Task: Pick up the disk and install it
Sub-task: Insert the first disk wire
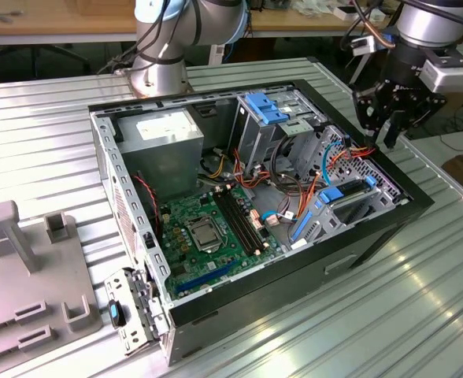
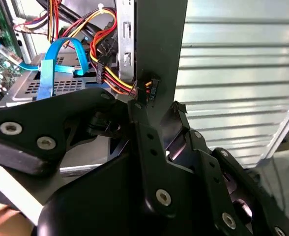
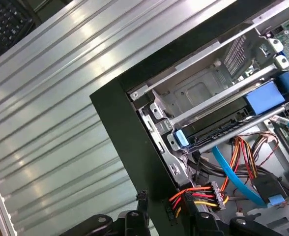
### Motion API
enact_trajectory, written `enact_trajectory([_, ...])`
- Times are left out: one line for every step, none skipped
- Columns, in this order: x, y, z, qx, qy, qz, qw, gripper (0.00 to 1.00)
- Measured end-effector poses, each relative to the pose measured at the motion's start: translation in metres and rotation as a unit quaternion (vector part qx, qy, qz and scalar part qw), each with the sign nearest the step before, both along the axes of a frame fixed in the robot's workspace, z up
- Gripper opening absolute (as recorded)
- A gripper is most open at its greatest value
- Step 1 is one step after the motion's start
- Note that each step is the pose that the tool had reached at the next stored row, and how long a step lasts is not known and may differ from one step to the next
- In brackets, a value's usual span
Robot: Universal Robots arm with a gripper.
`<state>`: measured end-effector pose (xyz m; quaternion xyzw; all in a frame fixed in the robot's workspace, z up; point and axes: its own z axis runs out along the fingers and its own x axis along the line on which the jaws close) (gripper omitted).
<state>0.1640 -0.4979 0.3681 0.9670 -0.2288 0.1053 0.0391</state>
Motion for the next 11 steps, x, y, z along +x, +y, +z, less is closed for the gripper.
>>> enact_trajectory([0.0,0.0,-0.0003,0.0,-0.0001,0.021,0.9998,0.39])
enact_trajectory([0.0,0.0,-0.0007,0.0,-0.0001,0.035,0.9994,0.39])
enact_trajectory([0.0,0.0,-0.001,0.0,0.0,0.044,0.9991,0.39])
enact_trajectory([0.0,0.0001,-0.0013,0.0,-0.0001,0.051,0.9987,0.39])
enact_trajectory([-0.0001,0.0001,-0.0026,0.0003,0.0,0.07,0.9976,0.39])
enact_trajectory([-0.0005,0.0,-0.0039,0.0005,-0.0001,0.08,0.9968,0.39])
enact_trajectory([-0.0012,0.0,-0.0048,0.0006,-0.0001,0.084,0.9964,0.39])
enact_trajectory([-0.0019,0.0001,-0.0056,0.0006,0.0,0.088,0.9961,0.39])
enact_trajectory([-0.0035,0.0,-0.0076,0.0007,0.0001,0.096,0.9954,0.39])
enact_trajectory([-0.004,0.0,-0.0079,0.0006,0.0003,0.105,0.9945,0.39])
enact_trajectory([-0.004,0.0,-0.008,0.0003,0.0003,0.115,0.9934,0.39])
